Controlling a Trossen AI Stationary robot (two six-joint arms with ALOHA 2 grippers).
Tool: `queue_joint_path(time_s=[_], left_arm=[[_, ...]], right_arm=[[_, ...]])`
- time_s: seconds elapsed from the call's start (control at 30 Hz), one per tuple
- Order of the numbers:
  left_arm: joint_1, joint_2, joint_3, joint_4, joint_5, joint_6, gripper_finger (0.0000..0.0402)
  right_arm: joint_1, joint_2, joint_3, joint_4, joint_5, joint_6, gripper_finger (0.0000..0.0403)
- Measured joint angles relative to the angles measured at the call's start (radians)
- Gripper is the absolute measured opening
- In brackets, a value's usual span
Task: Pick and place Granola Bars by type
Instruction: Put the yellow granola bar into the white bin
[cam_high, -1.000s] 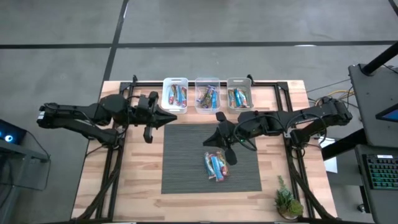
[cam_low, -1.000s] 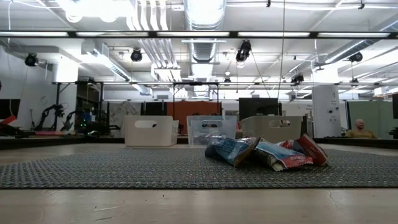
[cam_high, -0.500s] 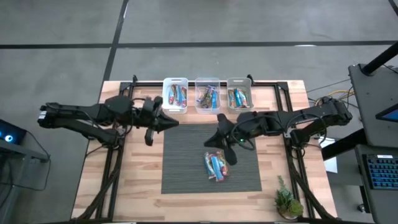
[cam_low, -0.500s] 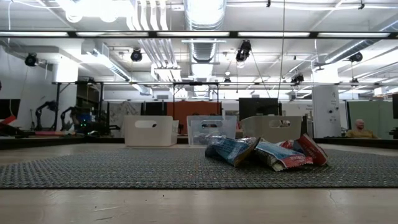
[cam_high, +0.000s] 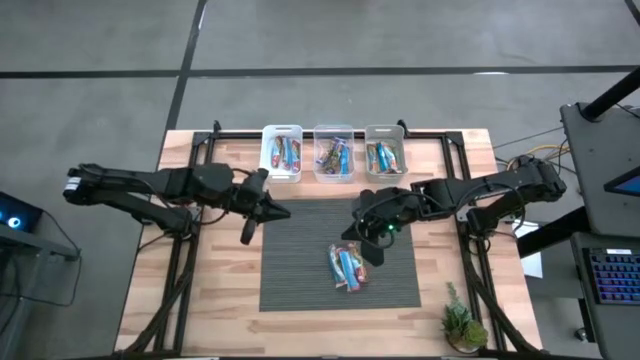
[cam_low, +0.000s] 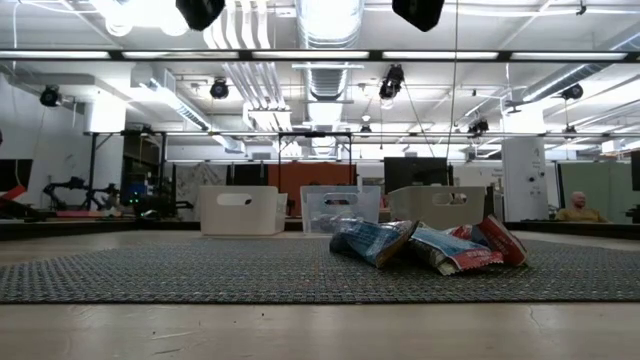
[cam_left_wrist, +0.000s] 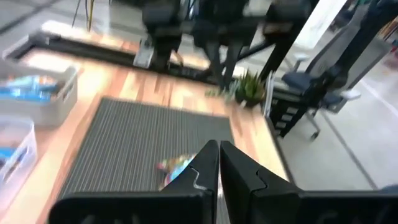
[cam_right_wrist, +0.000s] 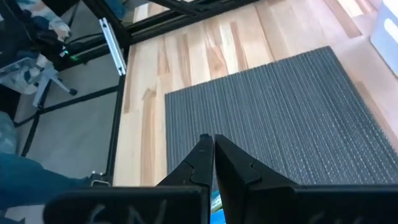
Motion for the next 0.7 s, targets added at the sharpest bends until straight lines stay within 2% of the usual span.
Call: queue_joint_path(time_s=[0.23, 0.37, 0.53, 0.7], left_arm=[[0.000, 0.031, 0.000, -0.084, 0.000, 0.056, 0.0000], [-0.001, 0.056, 0.000, -0.087, 0.000, 0.052, 0.0000], [-0.001, 0.083, 0.000, -0.087, -0.013, 0.043, 0.0000], [0.000, 0.084, 0.000, -0.095, -0.028, 0.043, 0.0000]], right_arm=[[0.001, 0.007, 0.000, 0.021, 0.002, -0.017, 0.0009], [0.000, 0.032, 0.000, -0.014, 0.002, 0.085, 0.0009], [0.001, 0.092, 0.000, -0.138, 0.006, 0.200, 0.0010], [0.001, 0.154, 0.000, -0.250, -0.006, 0.348, 0.0039]])
